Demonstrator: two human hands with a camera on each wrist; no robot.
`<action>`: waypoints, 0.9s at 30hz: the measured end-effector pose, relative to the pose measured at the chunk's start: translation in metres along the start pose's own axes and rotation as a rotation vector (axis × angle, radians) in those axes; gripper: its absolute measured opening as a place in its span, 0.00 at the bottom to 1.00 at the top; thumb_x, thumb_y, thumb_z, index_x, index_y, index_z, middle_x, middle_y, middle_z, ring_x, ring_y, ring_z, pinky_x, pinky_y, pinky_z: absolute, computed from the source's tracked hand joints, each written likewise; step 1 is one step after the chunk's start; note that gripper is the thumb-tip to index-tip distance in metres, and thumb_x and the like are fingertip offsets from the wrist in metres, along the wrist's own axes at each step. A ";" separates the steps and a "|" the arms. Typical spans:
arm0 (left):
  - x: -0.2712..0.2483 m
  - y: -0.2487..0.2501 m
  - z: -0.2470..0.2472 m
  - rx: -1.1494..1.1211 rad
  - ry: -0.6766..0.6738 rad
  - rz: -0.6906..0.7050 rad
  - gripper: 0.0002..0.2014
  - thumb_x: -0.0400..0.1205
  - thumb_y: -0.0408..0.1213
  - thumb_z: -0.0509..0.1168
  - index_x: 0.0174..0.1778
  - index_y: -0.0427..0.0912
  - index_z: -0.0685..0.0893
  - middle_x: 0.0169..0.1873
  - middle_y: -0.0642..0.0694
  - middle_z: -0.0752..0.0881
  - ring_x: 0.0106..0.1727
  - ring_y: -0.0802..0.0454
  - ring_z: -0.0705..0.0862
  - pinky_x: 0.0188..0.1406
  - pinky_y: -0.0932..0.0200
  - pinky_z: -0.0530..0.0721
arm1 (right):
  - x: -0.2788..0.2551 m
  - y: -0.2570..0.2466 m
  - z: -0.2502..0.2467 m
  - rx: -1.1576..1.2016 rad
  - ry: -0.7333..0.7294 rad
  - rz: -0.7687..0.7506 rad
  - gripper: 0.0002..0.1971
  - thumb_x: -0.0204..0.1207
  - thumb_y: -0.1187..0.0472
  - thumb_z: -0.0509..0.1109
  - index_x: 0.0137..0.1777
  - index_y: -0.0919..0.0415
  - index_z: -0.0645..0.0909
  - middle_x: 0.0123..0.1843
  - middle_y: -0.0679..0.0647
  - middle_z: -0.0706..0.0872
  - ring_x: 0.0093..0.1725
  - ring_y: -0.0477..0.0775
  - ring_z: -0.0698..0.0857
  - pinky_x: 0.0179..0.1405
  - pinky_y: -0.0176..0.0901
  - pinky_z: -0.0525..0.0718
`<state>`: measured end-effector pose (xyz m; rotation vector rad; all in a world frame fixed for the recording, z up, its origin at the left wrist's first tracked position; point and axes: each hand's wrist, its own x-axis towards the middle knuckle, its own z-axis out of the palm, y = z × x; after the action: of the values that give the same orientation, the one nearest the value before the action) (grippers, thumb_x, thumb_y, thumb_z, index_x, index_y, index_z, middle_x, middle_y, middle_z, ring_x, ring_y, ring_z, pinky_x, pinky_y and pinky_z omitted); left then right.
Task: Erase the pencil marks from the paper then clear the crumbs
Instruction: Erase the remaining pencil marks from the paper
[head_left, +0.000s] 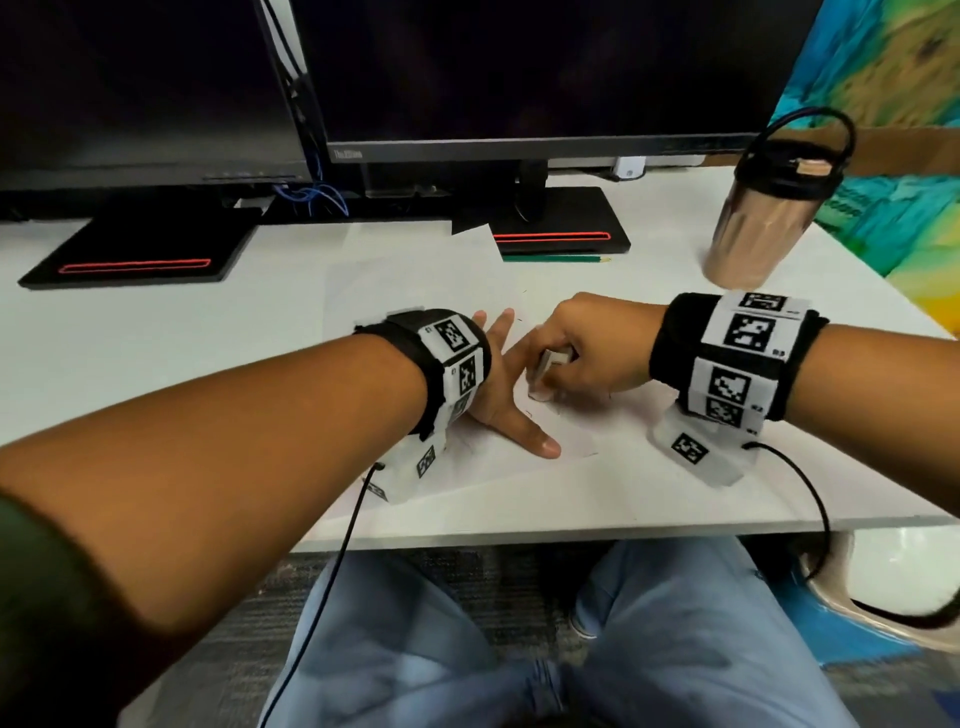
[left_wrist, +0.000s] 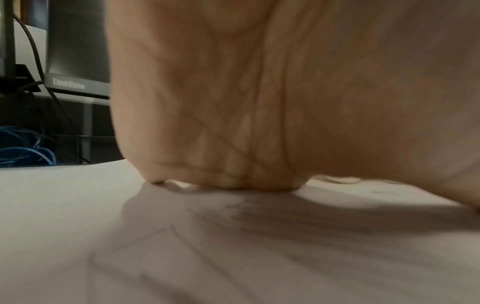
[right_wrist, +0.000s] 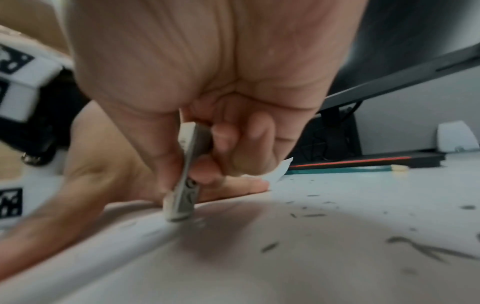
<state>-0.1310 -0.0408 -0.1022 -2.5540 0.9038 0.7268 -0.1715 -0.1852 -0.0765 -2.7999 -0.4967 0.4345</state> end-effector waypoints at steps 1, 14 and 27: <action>-0.001 0.000 0.000 -0.003 0.009 0.002 0.65 0.64 0.82 0.61 0.84 0.58 0.28 0.84 0.41 0.27 0.85 0.34 0.32 0.80 0.27 0.41 | -0.002 -0.001 0.002 -0.001 -0.028 -0.021 0.06 0.73 0.52 0.73 0.46 0.48 0.90 0.39 0.52 0.90 0.39 0.52 0.86 0.45 0.55 0.87; -0.002 0.003 -0.002 0.016 0.009 -0.011 0.68 0.61 0.83 0.62 0.84 0.57 0.27 0.84 0.42 0.27 0.86 0.33 0.34 0.81 0.28 0.44 | -0.011 -0.006 0.000 0.073 -0.070 0.018 0.04 0.71 0.51 0.76 0.44 0.47 0.89 0.43 0.53 0.89 0.43 0.52 0.85 0.52 0.57 0.86; -0.005 -0.004 0.001 -0.082 -0.024 0.004 0.71 0.59 0.84 0.64 0.82 0.55 0.23 0.83 0.46 0.23 0.84 0.37 0.27 0.80 0.28 0.38 | -0.025 -0.006 -0.011 -0.016 -0.054 0.017 0.05 0.71 0.49 0.73 0.45 0.43 0.89 0.40 0.46 0.90 0.39 0.44 0.85 0.48 0.51 0.86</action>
<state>-0.1324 -0.0350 -0.1000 -2.6095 0.8883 0.8104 -0.1922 -0.1910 -0.0586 -2.8159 -0.4909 0.5138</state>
